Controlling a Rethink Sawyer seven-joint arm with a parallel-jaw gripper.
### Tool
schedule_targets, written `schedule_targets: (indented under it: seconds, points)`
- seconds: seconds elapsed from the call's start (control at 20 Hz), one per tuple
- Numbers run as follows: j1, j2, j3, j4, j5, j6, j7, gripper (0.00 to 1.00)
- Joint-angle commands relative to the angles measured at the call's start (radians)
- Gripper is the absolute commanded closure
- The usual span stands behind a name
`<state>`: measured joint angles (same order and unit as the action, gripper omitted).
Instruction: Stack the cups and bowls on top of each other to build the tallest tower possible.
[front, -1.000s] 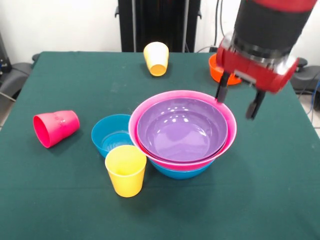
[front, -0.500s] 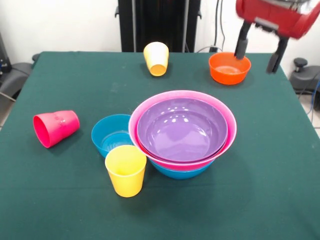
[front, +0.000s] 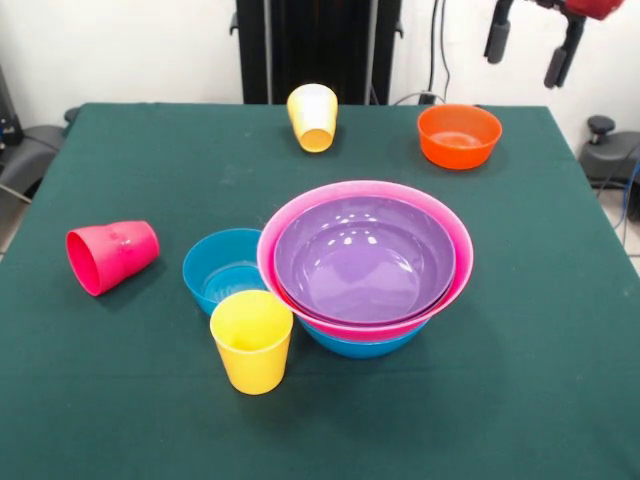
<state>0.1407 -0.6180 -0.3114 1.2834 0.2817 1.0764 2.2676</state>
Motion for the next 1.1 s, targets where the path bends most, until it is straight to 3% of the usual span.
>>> schedule_targets:
  seconds: [0.05, 0.5, 1.1]
  points:
    - [0.005, -0.016, 0.113, 0.28, -0.004, -0.119, 0.022, 0.0]
    - [0.013, -0.012, 0.099, 0.361, -0.039, -0.235, 0.046, 0.0]
    - [-0.019, 0.062, 0.178, 0.399, 0.014, -0.366, 0.055, 0.0]
